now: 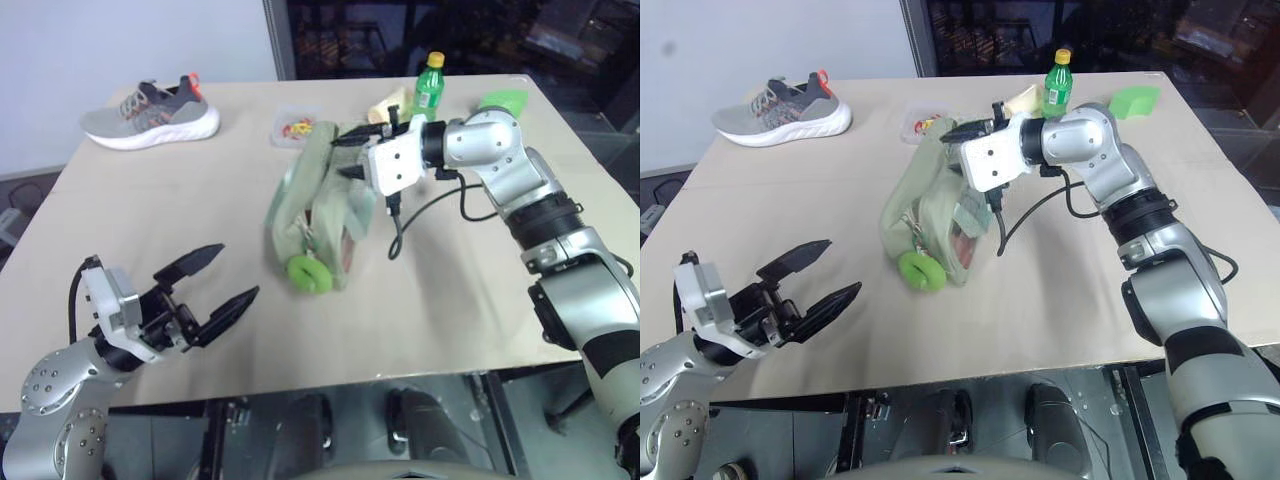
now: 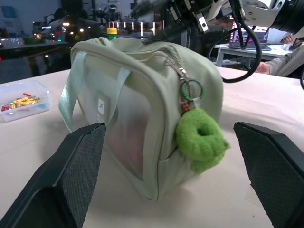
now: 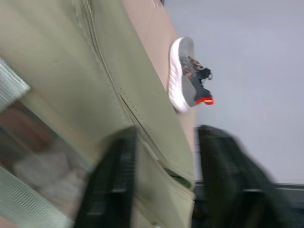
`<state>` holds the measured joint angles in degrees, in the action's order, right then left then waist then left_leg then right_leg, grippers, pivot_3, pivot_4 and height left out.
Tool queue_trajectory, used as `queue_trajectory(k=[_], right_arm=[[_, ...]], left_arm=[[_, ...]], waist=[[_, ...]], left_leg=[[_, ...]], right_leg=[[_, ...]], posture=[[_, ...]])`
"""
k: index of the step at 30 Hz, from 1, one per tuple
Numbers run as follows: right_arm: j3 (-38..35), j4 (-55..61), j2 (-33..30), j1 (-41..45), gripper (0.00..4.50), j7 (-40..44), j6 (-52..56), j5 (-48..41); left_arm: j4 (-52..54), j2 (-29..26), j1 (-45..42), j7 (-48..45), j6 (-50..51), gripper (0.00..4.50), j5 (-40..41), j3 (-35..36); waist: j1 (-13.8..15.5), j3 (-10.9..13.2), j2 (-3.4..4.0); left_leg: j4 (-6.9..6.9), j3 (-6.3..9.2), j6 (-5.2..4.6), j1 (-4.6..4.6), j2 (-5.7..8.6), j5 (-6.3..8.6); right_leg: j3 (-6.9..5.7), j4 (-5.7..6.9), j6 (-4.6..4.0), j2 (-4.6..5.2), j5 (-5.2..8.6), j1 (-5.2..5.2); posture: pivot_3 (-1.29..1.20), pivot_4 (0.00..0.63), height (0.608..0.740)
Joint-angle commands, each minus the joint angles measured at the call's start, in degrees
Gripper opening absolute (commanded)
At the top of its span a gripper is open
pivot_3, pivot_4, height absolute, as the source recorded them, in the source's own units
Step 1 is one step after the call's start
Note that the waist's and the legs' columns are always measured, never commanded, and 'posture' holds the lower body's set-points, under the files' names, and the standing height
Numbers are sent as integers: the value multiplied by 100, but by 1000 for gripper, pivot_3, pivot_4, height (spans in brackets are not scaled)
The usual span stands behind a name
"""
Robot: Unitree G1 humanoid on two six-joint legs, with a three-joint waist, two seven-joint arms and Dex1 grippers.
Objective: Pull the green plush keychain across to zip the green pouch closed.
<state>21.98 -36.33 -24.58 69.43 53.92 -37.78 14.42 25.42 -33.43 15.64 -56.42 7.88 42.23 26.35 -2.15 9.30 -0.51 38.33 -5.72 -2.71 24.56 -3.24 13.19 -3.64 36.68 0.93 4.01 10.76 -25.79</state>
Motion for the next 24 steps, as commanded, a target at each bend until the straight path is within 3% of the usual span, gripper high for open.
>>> queue_trajectory(k=[1, 13, 24], right_arm=[[117, -134, -202, 356, 2193, -263, -636, 483], [25, 275, -515, 480, 2193, 1029, -348, -497], [364, -674, -118, 798, 2193, 46, -1139, 701]], left_arm=[[266, -81, -5, 56, 7, 4500, 14, -9], [467, -74, 141, 196, 68, 4500, 72, 63], [584, -58, 213, 293, 109, 4500, 84, 77]], waist=[[-2, 0, 0], [-2, 0, 0], [-10, 0, 0]], left_leg=[[0, 0, 0, 0, 0, 0], [0, 1, -1, -3, -3, 0], [-1, -2, 0, -3, -2, 0]], right_leg=[[0, 0, 1, 0, 1, 0], [2, 0, -2, 0, -1, 0], [5, 1, -3, -1, -1, -2]], posture=[[0, 150, 740], [0, 150, 740], [0, 150, 740]])
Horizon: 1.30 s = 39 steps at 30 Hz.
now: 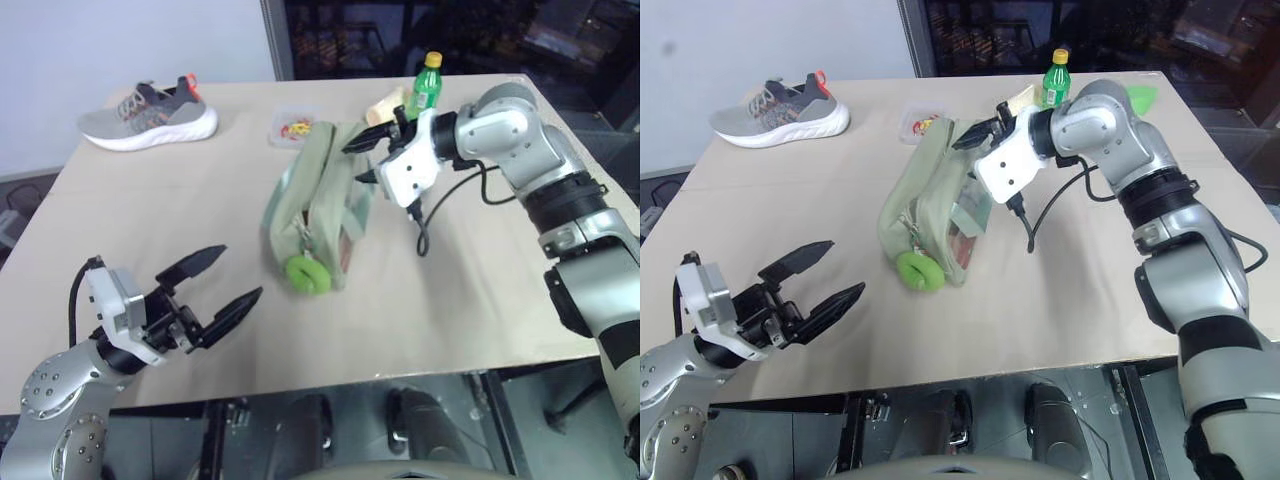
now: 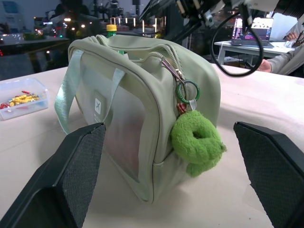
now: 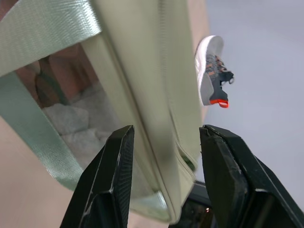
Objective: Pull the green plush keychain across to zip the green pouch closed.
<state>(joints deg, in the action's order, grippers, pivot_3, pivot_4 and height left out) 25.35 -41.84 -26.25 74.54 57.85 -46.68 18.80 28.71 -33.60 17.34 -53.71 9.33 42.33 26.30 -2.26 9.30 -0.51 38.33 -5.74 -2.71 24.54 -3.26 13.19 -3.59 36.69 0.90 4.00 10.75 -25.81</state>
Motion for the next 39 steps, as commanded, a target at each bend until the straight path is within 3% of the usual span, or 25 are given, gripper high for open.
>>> queue_trajectory(k=[1, 3, 4, 14, 23, 26, 31, 35, 39], right_arm=[[73, -231, 98, 316, 2193, -447, -312, 363], [150, -403, 151, 365, 2193, -582, -441, 513], [164, -486, 191, 384, 1957, -625, -467, 539], [-157, -437, 96, 383, 1957, -132, 99, -57], [-233, -67, 9, 122, 1957, -337, 400, -35], [-267, 151, 1, -26, 1957, 210, 889, -420], [-555, 650, 187, -236, 76, 369, 1751, -1014], [-640, 835, 203, -447, 76, 809, 2492, -1409], [-542, 864, 151, -368, 76, 695, 2154, -1193]], left_arm=[[266, -37, 56, 32, -38, 4500, 74, 83], [288, -34, 80, 49, -44, 4500, 75, 79], [301, -25, 103, 54, -56, 4500, 73, 79], [346, 69, 207, 104, -129, 4500, 11, 40], [-41, 1, -257, -14, -117, 4500, -58, -162], [-83, 2, -318, -48, -125, 4500, -63, -184], [-76, 13, -296, -86, -120, 4500, -48, -164], [-99, -8, -320, -112, -104, 4500, -42, -153], [-141, -20, -324, -160, -109, 4500, -39, -127]], waist=[[0, 0, 0], [0, 0, 0], [1, 0, 0], [2, 0, 1], [9, 0, 0], [7, 0, 0], [3, 0, 0], [9, 0, 0], [21, 0, 1]], left_leg=[[0, 0, 0, 0, 0, 0], [0, 0, 0, 0, 0, 0], [0, 0, 1, 1, -1, 0], [0, 2, 1, 0, -1, 0], [0, 2, 0, 0, 1, 0], [0, 0, 0, 1, 1, 0], [0, 1, 0, 1, 0, 0], [0, 2, 0, 1, -1, 0], [0, 3, -1, 2, 0, 0]], right_leg=[[0, 0, 0, 0, 0, 0], [0, 0, 0, 0, 0, 0], [0, 0, 0, 1, 0, 0], [0, 0, -3, 1, -1, 0], [-1, 0, -2, 1, -1, 1], [0, 1, -2, 0, -2, 1], [0, 1, -4, 0, -3, 0], [-1, 2, -4, -1, -3, 0], [-2, 1, -4, 2, -3, 1]], posture=[[0, 150, 740], [0, 150, 740], [0, 150, 740], [0, 150, 740], [0, 150, 740], [0, 150, 740], [0, 150, 740], [0, 150, 740], [0, 150, 740]])
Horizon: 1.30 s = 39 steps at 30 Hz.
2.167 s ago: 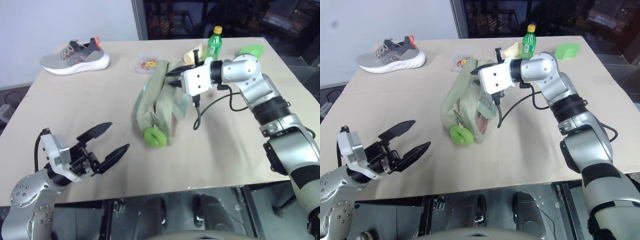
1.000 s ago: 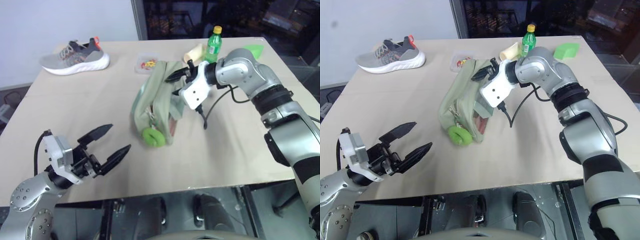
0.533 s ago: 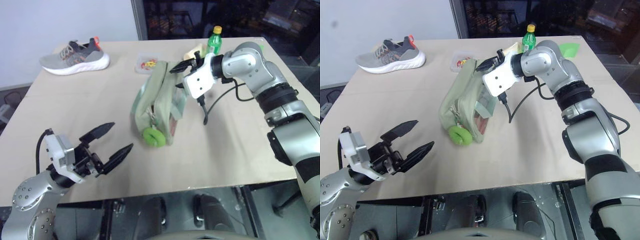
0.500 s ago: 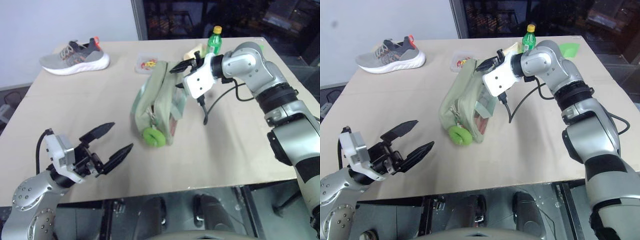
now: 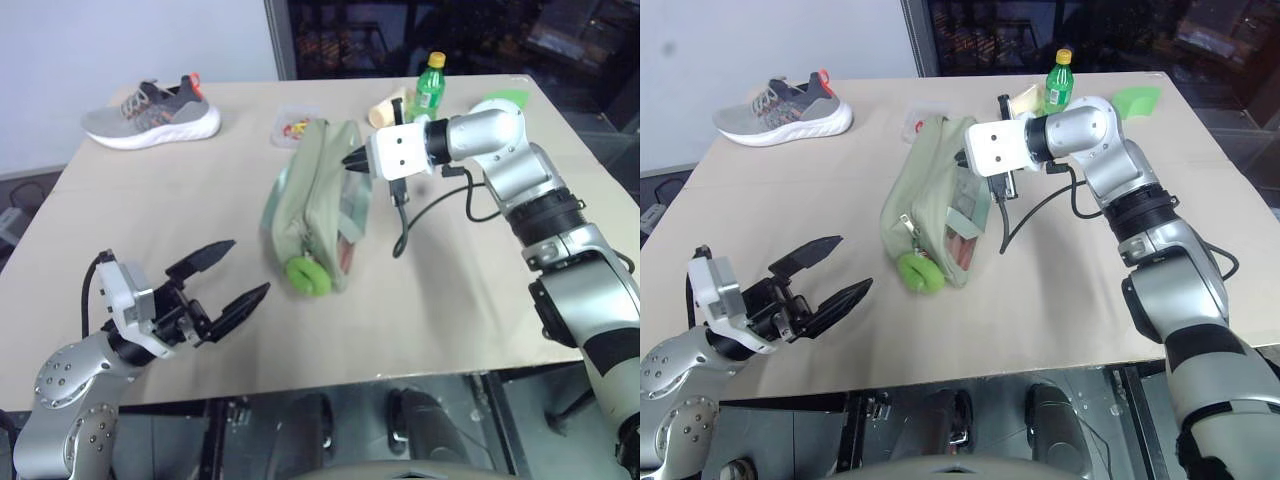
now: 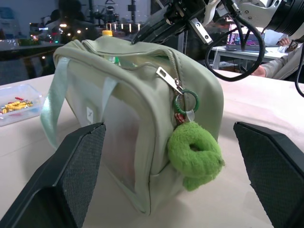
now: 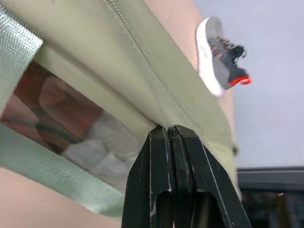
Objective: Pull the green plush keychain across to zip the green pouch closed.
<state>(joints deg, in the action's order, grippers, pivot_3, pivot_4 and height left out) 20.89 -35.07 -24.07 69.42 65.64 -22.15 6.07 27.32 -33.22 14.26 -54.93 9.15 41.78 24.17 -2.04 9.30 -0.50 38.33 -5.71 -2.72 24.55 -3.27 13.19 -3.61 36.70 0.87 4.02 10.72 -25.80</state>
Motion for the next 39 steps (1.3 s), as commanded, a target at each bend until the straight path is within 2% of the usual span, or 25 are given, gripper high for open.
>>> queue_trajectory(k=[1, 4, 6, 15, 17, 20, 25, 26, 31, 35, 39], right_arm=[[-65, 154, -82, 174, 76, -100, -406, 151], [4, 0, -83, 246, 852, -242, -729, 388], [50, -113, -65, 280, 1677, -334, -915, 529], [128, -504, 31, 398, 1677, -653, -1580, 905], [124, -540, 35, 408, 1145, -646, -1626, 894], [110, -579, 38, 434, 42, -637, -1659, 879], [-50, -382, -34, 350, 42, -539, -1279, 678], [-129, -288, -69, 309, 42, -545, -1048, 616], [-848, 942, -262, -54, 42, -700, 1898, 121], [-1265, 2454, -597, -576, 42, -1082, 3961, 250], [-1195, 4148, -508, -1069, 42, -1566, 5630, 642]], left_arm=[[-12, -57, -12, -49, -97, 4500, 15, 90], [-29, -51, 9, -75, -120, 4500, 9, 90], [-38, -38, 22, -85, -138, 4500, -2, 87], [41, 41, 145, -25, -215, 4500, -32, 44], [36, 50, 178, -29, -240, 4500, -32, 49], [-10, 64, 196, -51, -282, 4500, -40, 51], [6, 101, 208, -25, -320, 4500, -70, -13], [9, 115, 206, -19, -325, 4500, -82, -33], [-27, 202, 143, 6, -338, 4500, -145, -149], [-108, 355, 20, 101, -352, 4500, -180, -330], [-261, 512, -195, 137, -353, 4500, -258, -586]], waist=[[-2, 0, 0], [-15, 0, 0], [-16, 0, 0], [-16, 0, 0], [-16, 0, 0], [-16, 0, 0], [-15, 0, 0], [-15, 0, 0], [28, 0, 0], [137, 0, 0], [128, 0, 1]], left_leg=[[0, 0, 0, 0, 1, 0], [0, 0, 0, 0, 2, 0], [0, -2, 0, -2, 2, 0], [0, -2, 0, -1, 1, 0], [0, -2, 0, -1, 1, 0], [0, -2, 0, -2, 1, 0], [0, -2, 0, -1, 0, 0], [0, -2, 0, -1, 0, 0], [0, 3, 1, 5, -3, 0], [0, 10, 0, 15, -2, 1], [-2, 6, 0, 18, -1, 2]], right_leg=[[0, 0, 0, -1, 0, 0], [0, 0, 5, -2, 3, -1], [1, 0, 6, -2, 4, 0], [1, 0, 3, -2, 2, 0], [0, 0, 4, -2, 3, 0], [1, 0, 4, -2, 3, 0], [0, 0, 3, -2, 2, -1], [0, 0, 2, -2, 2, -1], [-2, 0, -2, 1, -1, -1], [-8, -9, -3, 7, -1, -3], [-7, -10, -1, 6, 0, -13]], posture=[[0, 150, 740], [0, 150, 740], [0, 150, 740], [0, 150, 740], [0, 150, 740], [0, 150, 740], [0, 150, 740], [0, 150, 740], [0, 150, 740], [0, 150, 740], [0, 150, 740]])
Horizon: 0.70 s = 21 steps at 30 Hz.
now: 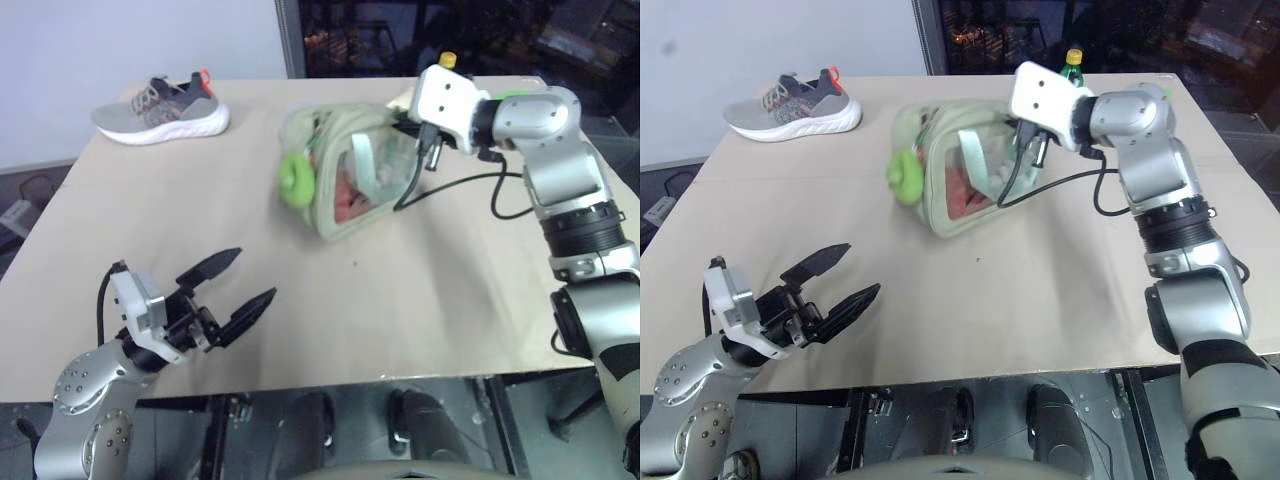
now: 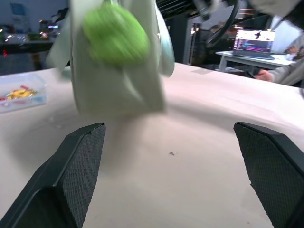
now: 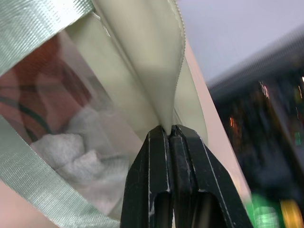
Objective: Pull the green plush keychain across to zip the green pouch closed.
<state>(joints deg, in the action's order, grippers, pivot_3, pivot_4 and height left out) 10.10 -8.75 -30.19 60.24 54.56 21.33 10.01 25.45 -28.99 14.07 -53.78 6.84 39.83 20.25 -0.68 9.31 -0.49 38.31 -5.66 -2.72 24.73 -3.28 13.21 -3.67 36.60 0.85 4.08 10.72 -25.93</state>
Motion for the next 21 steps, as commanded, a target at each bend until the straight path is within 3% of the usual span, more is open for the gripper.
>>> queue_trajectory(k=[1, 6, 9, 13, 16, 21], right_arm=[[43, 1809, 136, -223, 42, -552, 1581, 413], [841, 2187, 535, -430, 42, -739, 2243, 682], [1181, 1843, 546, -642, 1009, -790, 1881, 748], [969, 1905, 443, -676, 2939, -901, 1750, 614], [909, 2264, 176, -748, 2939, -706, 2342, 588], [946, 2303, -263, -590, 2939, -213, 2266, 247]], left_arm=[[-144, 118, -254, 12, -126, 4500, -81, -254], [-630, 207, -699, -82, -236, 4500, -205, -496], [-798, 240, -860, -133, -296, 4500, -263, -604], [-884, 196, -898, -196, -337, 4500, -240, -554], [-876, 137, -831, -227, -356, 4500, -216, -468], [-759, 30, -679, -242, -329, 4500, -138, -279]], waist=[[-35, 0, 0], [-50, 0, 0], [-36, -2, -2], [-8, -2, -3], [0, -2, -4], [-18, -2, -4]], left_leg=[[-1, -2, 0, 2, 0, 0], [2, -10, 0, -4, 2, -2], [4, -8, 0, -3, 1, -2], [6, -8, -1, 2, 10, -2], [5, -5, -2, 3, 9, -1], [5, -1, -1, 0, 7, -1]], right_leg=[[0, 3, 1, -3, 0, -4], [8, 17, 13, -16, 7, -12], [7, 17, 17, -20, 9, -10], [6, 12, 16, -5, 9, -6], [5, 10, 16, -5, 9, -4], [1, 10, 19, -7, 11, -4]], posture=[[0, 150, 740], [0, 150, 740], [0, 150, 740], [0, 150, 740], [0, 150, 740], [0, 150, 740]])
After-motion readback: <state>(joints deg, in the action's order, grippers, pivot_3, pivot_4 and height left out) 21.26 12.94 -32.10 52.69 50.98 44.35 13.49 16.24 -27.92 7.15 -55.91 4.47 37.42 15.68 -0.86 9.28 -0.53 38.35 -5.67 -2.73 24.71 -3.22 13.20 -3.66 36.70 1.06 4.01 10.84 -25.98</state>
